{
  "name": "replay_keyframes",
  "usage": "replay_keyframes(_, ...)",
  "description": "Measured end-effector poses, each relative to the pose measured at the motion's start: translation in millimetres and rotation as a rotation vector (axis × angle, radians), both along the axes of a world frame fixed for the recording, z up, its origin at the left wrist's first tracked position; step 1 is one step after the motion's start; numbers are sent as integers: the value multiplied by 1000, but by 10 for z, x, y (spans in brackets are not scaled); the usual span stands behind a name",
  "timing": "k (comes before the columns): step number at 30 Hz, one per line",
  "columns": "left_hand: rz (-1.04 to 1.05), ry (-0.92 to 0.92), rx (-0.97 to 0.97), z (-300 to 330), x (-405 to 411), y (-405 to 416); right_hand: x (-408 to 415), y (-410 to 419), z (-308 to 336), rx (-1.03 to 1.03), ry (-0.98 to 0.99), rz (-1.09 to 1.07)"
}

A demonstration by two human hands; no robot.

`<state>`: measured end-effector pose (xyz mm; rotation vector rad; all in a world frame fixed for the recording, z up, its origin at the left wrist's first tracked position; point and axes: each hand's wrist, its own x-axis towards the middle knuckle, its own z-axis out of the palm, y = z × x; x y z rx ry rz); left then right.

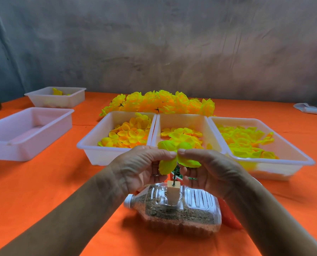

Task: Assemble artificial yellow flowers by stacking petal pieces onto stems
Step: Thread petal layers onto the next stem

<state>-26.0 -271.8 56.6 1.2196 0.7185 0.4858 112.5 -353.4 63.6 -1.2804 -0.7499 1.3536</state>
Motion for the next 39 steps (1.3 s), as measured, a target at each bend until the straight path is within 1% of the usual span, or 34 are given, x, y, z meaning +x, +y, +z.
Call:
replay_keyframes(8,-16,14,-2,-42,6,11,-3,17,-45,-27,41,-16)
replay_keyframes(14,9,-2,-47,-59,32,16,10,47,-52,-51,72,-31)
replay_keyframes(21,-13,34,-63,-111,19,16,7,60,-110,-60,27,-49)
replay_keyframes(31,21,83,-47,-227,17,7,0,44,-239,-81,-84,-73)
replay_keyframes(39,36,111,-57,-326,26,-34,-17,6,-334,-109,-90,-80)
